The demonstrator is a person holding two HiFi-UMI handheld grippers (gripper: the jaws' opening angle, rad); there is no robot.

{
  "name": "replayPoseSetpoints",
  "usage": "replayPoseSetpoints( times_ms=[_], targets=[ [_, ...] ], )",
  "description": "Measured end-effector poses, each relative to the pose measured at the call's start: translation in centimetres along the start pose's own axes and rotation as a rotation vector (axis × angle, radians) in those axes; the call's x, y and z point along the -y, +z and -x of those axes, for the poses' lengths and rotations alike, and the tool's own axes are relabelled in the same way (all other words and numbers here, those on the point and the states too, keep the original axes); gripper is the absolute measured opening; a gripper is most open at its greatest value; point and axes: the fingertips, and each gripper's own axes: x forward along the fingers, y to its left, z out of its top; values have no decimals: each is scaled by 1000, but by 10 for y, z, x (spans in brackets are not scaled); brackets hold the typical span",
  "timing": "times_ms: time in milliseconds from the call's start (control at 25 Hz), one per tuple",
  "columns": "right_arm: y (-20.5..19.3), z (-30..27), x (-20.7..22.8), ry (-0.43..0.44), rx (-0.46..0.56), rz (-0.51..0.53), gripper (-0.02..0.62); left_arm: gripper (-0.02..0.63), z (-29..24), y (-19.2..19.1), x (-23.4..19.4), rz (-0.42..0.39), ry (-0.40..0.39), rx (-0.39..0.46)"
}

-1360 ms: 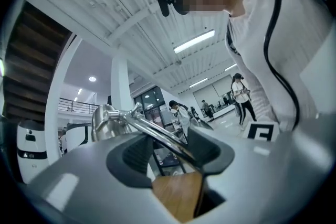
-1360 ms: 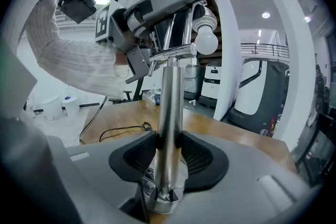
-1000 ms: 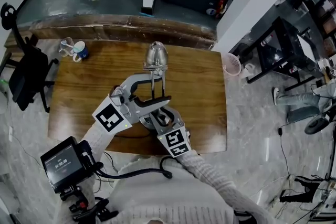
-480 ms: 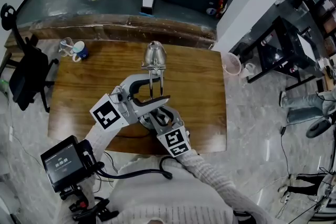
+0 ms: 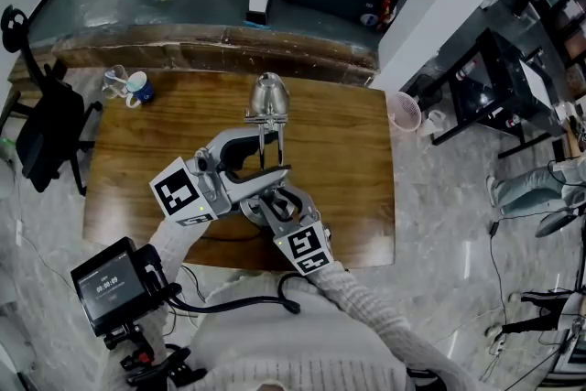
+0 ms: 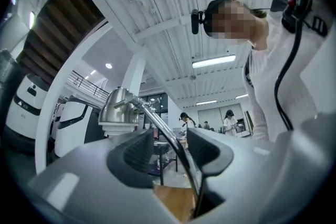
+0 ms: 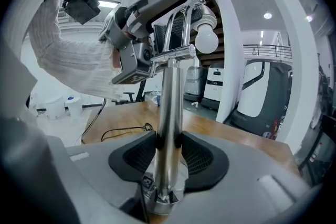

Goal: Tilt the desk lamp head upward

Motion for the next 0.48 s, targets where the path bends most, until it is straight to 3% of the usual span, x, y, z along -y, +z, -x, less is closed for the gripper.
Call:
replayPoseSetpoints(
  times_ms=[200, 320, 480],
  targets=[
    [1, 2, 1, 12, 6, 6, 152, 206, 22, -4, -4, 71, 42, 8],
    [7, 8, 2, 9, 35, -13, 173, 215, 47, -8, -9, 96, 125, 5],
    [27, 42, 6, -21, 120, -37, 172, 207, 78, -12, 10, 59, 259, -14]
  ],
)
